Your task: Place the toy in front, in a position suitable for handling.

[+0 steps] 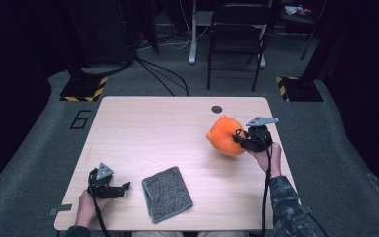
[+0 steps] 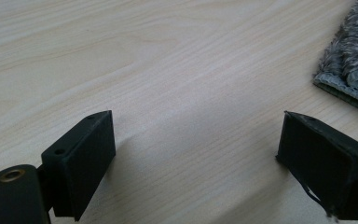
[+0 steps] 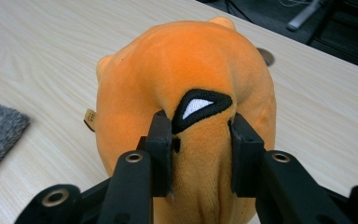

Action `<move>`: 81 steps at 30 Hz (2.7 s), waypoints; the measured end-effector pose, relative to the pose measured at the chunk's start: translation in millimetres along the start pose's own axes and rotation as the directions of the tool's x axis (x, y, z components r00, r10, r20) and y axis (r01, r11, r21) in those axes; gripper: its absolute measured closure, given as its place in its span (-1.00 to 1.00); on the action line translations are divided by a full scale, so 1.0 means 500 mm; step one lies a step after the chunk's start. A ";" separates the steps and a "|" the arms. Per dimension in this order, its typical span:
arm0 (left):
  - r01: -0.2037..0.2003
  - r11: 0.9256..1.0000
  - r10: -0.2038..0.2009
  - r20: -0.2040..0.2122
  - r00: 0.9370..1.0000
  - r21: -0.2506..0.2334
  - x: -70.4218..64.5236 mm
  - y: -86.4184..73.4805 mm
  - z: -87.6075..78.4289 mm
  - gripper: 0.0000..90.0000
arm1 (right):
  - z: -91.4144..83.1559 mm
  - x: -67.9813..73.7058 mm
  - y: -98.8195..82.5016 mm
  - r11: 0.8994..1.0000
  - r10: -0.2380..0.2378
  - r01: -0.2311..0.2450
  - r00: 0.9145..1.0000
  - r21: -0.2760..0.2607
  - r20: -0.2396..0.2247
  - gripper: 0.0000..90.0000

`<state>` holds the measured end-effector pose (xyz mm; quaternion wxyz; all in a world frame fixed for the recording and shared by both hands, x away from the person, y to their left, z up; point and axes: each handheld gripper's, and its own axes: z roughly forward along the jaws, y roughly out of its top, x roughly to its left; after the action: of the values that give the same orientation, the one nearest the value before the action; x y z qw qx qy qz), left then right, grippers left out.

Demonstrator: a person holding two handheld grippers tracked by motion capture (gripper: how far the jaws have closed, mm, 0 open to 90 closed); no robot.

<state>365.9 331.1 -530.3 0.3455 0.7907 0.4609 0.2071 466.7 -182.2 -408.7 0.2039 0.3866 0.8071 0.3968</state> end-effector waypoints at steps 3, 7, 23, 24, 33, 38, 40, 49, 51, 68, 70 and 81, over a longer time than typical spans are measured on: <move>0.001 1.000 -0.001 0.000 1.000 -0.001 0.000 0.000 0.000 -0.76 | 0.015 0.011 0.007 1.000 -0.029 0.029 0.999 0.000 -0.030 0.47; 0.000 1.000 0.000 0.000 1.000 0.000 0.000 0.000 0.000 -0.76 | 0.036 0.024 0.015 0.999 -0.053 0.053 0.997 -0.002 -0.063 0.46; 0.000 1.000 0.000 0.000 1.000 0.001 0.000 0.000 0.000 -0.76 | 0.112 0.068 0.042 0.995 -0.094 0.096 0.985 0.010 -0.144 0.43; 0.000 1.000 0.000 0.000 1.000 0.000 0.000 0.000 0.000 -0.76 | 0.116 0.070 0.045 0.996 -0.091 0.093 0.985 0.011 -0.146 0.42; 0.000 1.000 0.000 0.000 1.000 0.000 0.000 0.000 0.000 -0.76 | 0.187 0.094 0.038 0.985 -0.144 0.152 0.984 0.077 -0.109 0.32; 0.000 1.000 0.000 0.000 1.000 0.000 0.000 0.000 0.000 -0.76 | 0.182 0.081 0.035 0.991 -0.104 0.110 0.990 0.071 -0.091 -0.11; 0.002 1.000 -0.002 0.000 1.000 0.001 0.000 0.000 0.000 -0.76 | 0.174 0.076 0.033 0.996 -0.061 0.067 0.994 0.064 -0.094 -0.26; -0.002 1.000 0.002 -0.003 1.000 0.001 0.000 0.001 0.001 -0.77 | 0.117 0.061 0.027 0.999 0.017 -0.014 0.996 0.030 -0.089 -0.62; -0.001 1.000 0.001 -0.004 1.000 0.011 -0.001 0.003 0.000 -0.76 | 0.099 0.055 0.022 0.999 0.034 -0.032 0.995 0.022 -0.091 -0.67; 0.003 0.999 -0.005 0.035 0.999 0.048 -0.036 0.055 -0.025 -0.77 | -0.020 0.041 -0.075 0.990 0.119 -0.116 0.992 0.079 -0.046 -0.80; -0.005 1.000 0.004 0.053 0.999 0.028 -0.054 0.067 -0.031 -0.77 | -0.033 0.042 -0.082 0.990 0.116 -0.112 0.993 0.084 -0.039 -0.80; -0.042 0.999 0.048 0.185 0.982 -0.034 -0.155 0.106 -0.033 -0.77 | -0.089 0.042 -0.149 0.981 0.140 -0.136 0.990 0.135 -0.015 -0.82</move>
<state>348.4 251.7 -480.9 0.3942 0.8116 0.4054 0.1472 390.8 -215.8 -441.6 0.1398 0.4495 0.8055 0.3599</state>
